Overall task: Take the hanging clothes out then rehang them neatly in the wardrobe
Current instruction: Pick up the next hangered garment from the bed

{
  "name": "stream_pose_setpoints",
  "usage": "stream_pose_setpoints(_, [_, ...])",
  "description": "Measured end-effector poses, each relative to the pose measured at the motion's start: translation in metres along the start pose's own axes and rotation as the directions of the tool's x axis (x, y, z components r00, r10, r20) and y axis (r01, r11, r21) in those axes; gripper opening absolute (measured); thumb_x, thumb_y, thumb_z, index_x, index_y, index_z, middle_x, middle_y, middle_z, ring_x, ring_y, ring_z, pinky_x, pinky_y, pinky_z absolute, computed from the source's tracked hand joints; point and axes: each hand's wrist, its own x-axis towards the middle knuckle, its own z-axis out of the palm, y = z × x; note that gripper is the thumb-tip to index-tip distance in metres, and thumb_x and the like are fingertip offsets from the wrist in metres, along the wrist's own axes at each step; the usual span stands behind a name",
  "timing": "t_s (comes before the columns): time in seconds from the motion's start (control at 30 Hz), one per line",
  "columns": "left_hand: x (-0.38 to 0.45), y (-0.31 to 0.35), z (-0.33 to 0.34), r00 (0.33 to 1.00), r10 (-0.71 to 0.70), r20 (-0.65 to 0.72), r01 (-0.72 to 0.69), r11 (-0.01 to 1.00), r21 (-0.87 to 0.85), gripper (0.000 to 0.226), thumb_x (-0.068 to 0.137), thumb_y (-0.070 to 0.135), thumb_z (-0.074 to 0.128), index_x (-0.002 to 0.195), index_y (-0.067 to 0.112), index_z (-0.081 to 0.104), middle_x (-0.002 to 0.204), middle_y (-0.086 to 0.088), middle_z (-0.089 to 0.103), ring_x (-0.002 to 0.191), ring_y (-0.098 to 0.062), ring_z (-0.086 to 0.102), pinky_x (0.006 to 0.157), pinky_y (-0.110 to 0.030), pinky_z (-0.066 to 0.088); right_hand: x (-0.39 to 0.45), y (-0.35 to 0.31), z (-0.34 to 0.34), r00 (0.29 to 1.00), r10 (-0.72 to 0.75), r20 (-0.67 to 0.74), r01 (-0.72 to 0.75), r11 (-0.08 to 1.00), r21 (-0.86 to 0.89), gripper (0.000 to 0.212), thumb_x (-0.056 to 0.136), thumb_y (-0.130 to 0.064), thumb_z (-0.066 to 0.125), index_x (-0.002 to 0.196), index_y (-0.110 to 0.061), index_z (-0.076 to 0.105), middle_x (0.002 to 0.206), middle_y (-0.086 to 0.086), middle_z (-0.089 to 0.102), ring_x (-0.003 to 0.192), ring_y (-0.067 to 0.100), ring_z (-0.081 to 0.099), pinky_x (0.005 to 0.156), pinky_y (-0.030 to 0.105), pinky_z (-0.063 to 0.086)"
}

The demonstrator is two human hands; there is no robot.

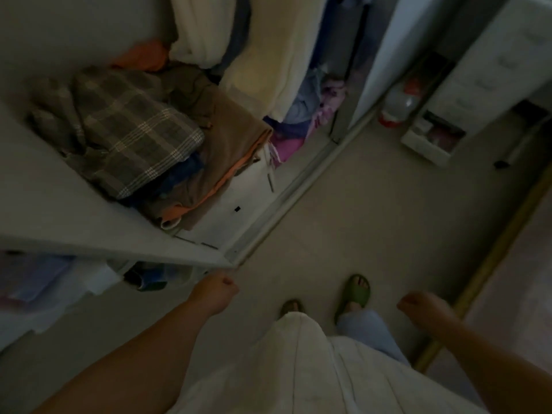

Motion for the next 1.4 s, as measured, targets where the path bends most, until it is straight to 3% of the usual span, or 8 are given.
stream_pose_setpoints(0.27, [-0.006, 0.007, 0.029, 0.974, 0.189, 0.121, -0.220, 0.913, 0.343, 0.013, 0.087, 0.027, 0.056, 0.083, 0.016, 0.063, 0.091, -0.007, 0.062, 0.085, -0.022, 0.058, 0.072, -0.027, 0.042, -0.090, 0.096, 0.113, 0.983, 0.181, 0.041, -0.179, 0.867, 0.466, 0.020, 0.092, -0.021, 0.052, 0.076, -0.012, 0.061, 0.072, 0.002, 0.053, 0.078, 0.021, 0.056, 0.076, 0.031, 0.045])
stream_pose_setpoints(0.6, [-0.103, 0.022, 0.165, 0.826, 0.420, 0.376, -0.564, 0.606, 0.561, 0.024, 0.087, 0.020, 0.056, 0.102, 0.008, 0.070, 0.109, -0.014, 0.069, 0.099, -0.028, 0.064, 0.085, -0.031, 0.048, -0.236, 0.170, 0.342, 0.865, 0.476, 0.158, -0.383, 0.425, 0.820, 0.034, 0.084, -0.022, 0.057, 0.053, -0.021, 0.042, 0.056, 0.000, 0.041, 0.053, 0.010, 0.040, 0.051, 0.024, 0.029])
stream_pose_setpoints(0.8, [-0.176, -0.019, 0.240, 0.710, 0.370, 0.599, -0.704, 0.348, 0.619, 0.015, 0.089, 0.020, 0.053, 0.075, 0.020, 0.057, 0.089, -0.011, 0.062, 0.080, -0.018, 0.052, 0.078, -0.033, 0.048, -0.336, 0.169, 0.447, 0.777, 0.541, 0.321, -0.477, 0.172, 0.862, 0.014, 0.090, -0.027, 0.052, 0.080, -0.018, 0.050, 0.078, 0.001, 0.051, 0.064, 0.012, 0.045, 0.053, 0.022, 0.034])
stream_pose_setpoints(0.9, [-0.193, -0.024, 0.263, 0.655, 0.320, 0.684, -0.750, 0.171, 0.639, 0.013, 0.089, 0.021, 0.054, 0.077, 0.021, 0.056, 0.086, -0.009, 0.059, 0.081, -0.017, 0.053, 0.077, -0.031, 0.046, -0.367, 0.160, 0.496, 0.692, 0.581, 0.429, -0.461, -0.102, 0.882, 0.019, 0.088, -0.020, 0.057, 0.072, -0.017, 0.049, 0.073, 0.003, 0.051, 0.066, 0.015, 0.046, 0.068, 0.029, 0.041])
stream_pose_setpoints(1.03, [-0.200, -0.017, 0.291, 0.634, 0.272, 0.724, -0.749, -0.021, 0.663, 0.016, 0.089, 0.018, 0.056, 0.090, 0.007, 0.068, 0.097, -0.020, 0.068, 0.098, -0.029, 0.063, 0.086, -0.034, 0.048, -0.409, 0.132, 0.539, 0.601, 0.604, 0.523, -0.455, -0.280, 0.845, 0.015, 0.087, -0.027, 0.056, 0.074, -0.020, 0.055, 0.072, 0.003, 0.057, 0.075, 0.021, 0.055, 0.073, 0.032, 0.046])
stream_pose_setpoints(1.13, [-0.200, -0.014, 0.319, 0.618, 0.268, 0.739, -0.744, -0.105, 0.660, 0.021, 0.087, 0.010, 0.059, 0.066, 0.010, 0.061, 0.079, -0.020, 0.065, 0.092, -0.034, 0.063, 0.086, -0.043, 0.049, -0.432, 0.106, 0.569, 0.574, 0.586, 0.572, -0.449, -0.359, 0.818, 0.013, 0.088, -0.029, 0.053, 0.081, -0.020, 0.059, 0.084, 0.005, 0.062, 0.080, 0.020, 0.058, 0.067, 0.026, 0.040])
stream_pose_setpoints(1.23, [-0.221, -0.022, 0.353, 0.577, 0.274, 0.770, -0.747, -0.204, 0.632, 0.017, 0.087, 0.013, 0.060, 0.094, -0.001, 0.068, 0.104, -0.025, 0.067, 0.102, -0.038, 0.061, 0.091, -0.043, 0.051, -0.448, 0.087, 0.598, 0.533, 0.571, 0.624, -0.431, -0.451, 0.781, 0.023, 0.089, -0.028, 0.053, 0.099, -0.012, 0.066, 0.100, 0.010, 0.068, 0.084, 0.019, 0.057, 0.068, 0.023, 0.038])
stream_pose_setpoints(1.4, [-0.289, -0.078, 0.404, 0.501, 0.169, 0.849, -0.748, -0.409, 0.523, 0.022, 0.088, 0.026, 0.058, 0.104, 0.012, 0.064, 0.095, -0.008, 0.064, 0.088, -0.023, 0.059, 0.076, -0.028, 0.047, -0.484, 0.086, 0.645, 0.476, 0.577, 0.664, -0.420, -0.514, 0.748, 0.026, 0.090, -0.029, 0.052, 0.098, -0.008, 0.066, 0.100, 0.012, 0.068, 0.084, 0.020, 0.059, 0.063, 0.022, 0.036])
